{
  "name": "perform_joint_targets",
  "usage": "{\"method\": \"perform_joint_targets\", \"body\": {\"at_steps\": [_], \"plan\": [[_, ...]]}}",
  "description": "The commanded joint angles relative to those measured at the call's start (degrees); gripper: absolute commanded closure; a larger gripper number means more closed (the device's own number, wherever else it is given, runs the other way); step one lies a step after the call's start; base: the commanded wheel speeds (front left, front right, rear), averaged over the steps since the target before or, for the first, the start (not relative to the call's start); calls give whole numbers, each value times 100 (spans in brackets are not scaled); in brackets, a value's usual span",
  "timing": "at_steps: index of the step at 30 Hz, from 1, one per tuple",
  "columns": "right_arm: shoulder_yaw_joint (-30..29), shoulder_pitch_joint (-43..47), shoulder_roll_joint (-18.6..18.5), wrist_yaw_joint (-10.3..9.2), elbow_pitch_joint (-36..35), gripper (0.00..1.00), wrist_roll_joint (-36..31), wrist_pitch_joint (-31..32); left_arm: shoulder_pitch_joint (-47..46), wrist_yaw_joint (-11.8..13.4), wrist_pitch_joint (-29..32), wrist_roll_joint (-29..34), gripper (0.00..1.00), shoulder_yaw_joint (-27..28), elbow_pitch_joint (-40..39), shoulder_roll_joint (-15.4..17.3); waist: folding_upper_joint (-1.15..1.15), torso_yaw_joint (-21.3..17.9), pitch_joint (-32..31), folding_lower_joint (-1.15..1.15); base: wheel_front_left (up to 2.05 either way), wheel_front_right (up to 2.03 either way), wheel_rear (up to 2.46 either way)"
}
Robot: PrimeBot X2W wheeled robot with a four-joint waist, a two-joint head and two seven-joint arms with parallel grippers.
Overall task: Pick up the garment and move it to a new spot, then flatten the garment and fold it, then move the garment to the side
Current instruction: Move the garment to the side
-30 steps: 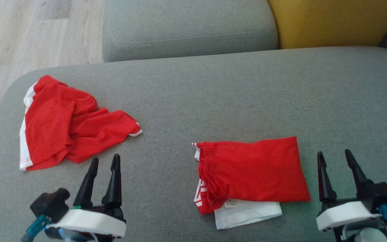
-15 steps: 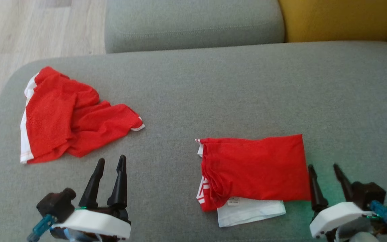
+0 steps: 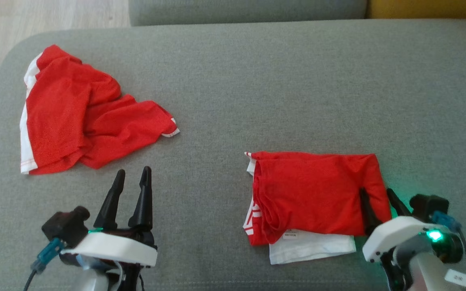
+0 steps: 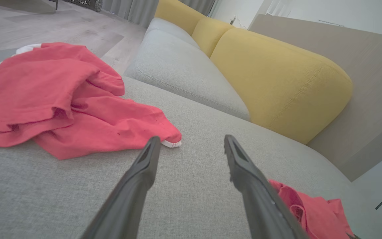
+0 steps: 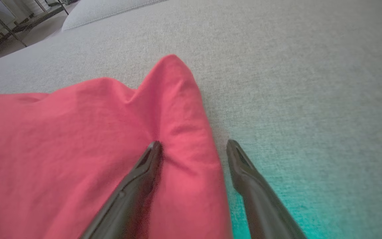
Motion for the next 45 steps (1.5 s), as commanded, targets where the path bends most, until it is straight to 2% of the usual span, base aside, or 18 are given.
{"method": "perform_joint_targets", "body": {"at_steps": [1,3,4,5,6,13,16,21,24,29,33,39,45], "plan": [[232,-253,-31,-4,-14,0,44,19,-242,-17,-51,28,0,210,-162,5,0,13,49,0,0,0,0],[290,-295,-31,-4,65,0,64,22,-256,-21,-51,32,0,218,-157,5,0,13,64,0,0,0,0],[338,-335,-31,-4,135,14,88,21,-267,-25,-51,37,0,227,-153,5,0,10,76,0,0,0,0],[377,-376,-31,-4,190,82,90,0,-277,-28,-51,41,0,236,-148,5,0,5,85,0,0,0,0],[411,-414,-31,-4,226,100,57,-53,-287,-31,-51,45,0,245,-142,5,0,-1,90,0,0,0,0],[470,-642,-39,-4,132,100,-940,-492,-285,-42,-51,21,0,292,-107,5,0,-135,-24,0,0,0,0],[539,-801,-253,-4,-102,100,-1339,-533,-273,-41,-51,-54,0,308,-119,5,0,-223,-69,0,0,0,0],[614,-1218,-999,-4,-524,100,-1434,-243,-300,-39,-51,-73,0,280,-166,5,0,-345,-6,0,0,0,0],[644,-1487,-1555,-4,-671,100,-1298,19,-345,-39,-51,-59,0,283,-206,5,0,-389,128,0,0,0,0],[437,-1870,-2280,-4,-609,100,-929,432,-439,-47,-51,-16,0,328,-224,5,0,-425,407,0,0,0,0],[-68,-2082,-2434,-4,-527,100,-808,731,-532,-53,-51,10,0,343,-231,5,0,-427,583,0,0,0,0],[-842,-2171,-2298,-4,-605,100,-1057,944,-618,-59,-51,11,0,328,-215,5,0,-401,696,0,0,0,0],[-957,-2085,-2172,-4,-794,100,-1155,1037,-642,-61,-51,2,0,314,-203,5,0,-389,712,0,0,0,0]]}}
